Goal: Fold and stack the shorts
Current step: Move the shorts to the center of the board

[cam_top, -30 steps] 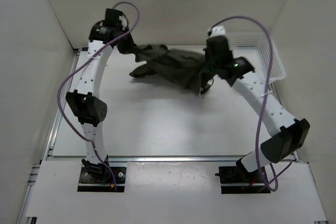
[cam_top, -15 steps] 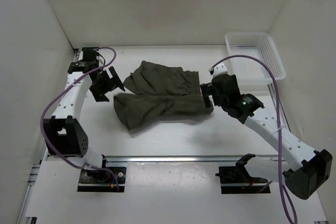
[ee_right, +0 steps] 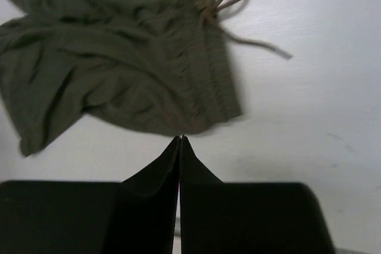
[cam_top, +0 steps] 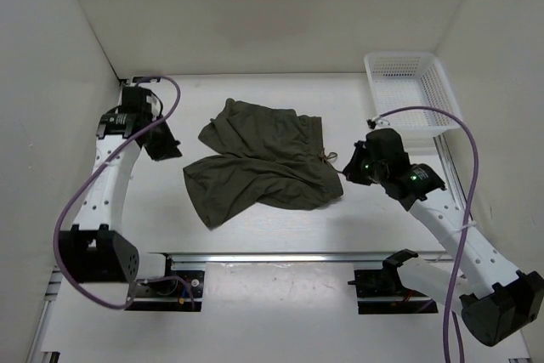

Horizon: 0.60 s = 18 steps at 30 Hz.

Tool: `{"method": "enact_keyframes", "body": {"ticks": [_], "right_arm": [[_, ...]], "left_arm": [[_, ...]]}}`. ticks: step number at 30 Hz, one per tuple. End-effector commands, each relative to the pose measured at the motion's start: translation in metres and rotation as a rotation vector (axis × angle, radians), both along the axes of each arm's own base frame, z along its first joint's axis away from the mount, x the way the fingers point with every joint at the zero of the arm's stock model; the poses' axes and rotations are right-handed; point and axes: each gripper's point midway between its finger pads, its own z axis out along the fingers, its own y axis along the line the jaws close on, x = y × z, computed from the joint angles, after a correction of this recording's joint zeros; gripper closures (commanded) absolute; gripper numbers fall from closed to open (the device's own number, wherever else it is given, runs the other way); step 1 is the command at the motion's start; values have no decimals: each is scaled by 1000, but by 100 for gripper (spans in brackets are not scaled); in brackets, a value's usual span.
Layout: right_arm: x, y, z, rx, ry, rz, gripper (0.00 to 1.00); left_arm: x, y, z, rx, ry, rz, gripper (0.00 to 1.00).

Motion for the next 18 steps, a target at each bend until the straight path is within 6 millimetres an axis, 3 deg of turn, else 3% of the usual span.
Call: {"method": "enact_keyframes", "body": {"ticks": [1, 2, 4, 5, 7, 11, 14, 18], "right_arm": [[-32, 36, -32, 216, 211, 44, 100], [-35, 38, -40, 227, 232, 43, 97], [-43, 34, -55, 240, 265, 24, 90], [-44, 36, -57, 256, 273, 25, 87], [-46, 36, -61, 252, 282, 24, 77], [-41, 35, -56, 244, 263, 33, 65], [-39, 32, -60, 220, 277, 35, 47], [-39, 29, -64, 212, 296, 22, 36]], "left_arm": [[-45, -10, -31, -18, 111, -16, 90], [-63, -26, -52, -85, 150, -31, 88], [-81, -42, -74, -154, 190, -29, 77], [-94, -53, -95, -192, 219, -25, 65], [-105, -63, -110, -216, 262, -25, 51], [-110, -68, -133, -158, 317, -32, 50], [-108, -72, -151, -99, 366, -56, 48], [-110, -81, -170, -38, 438, -83, 47]]}}
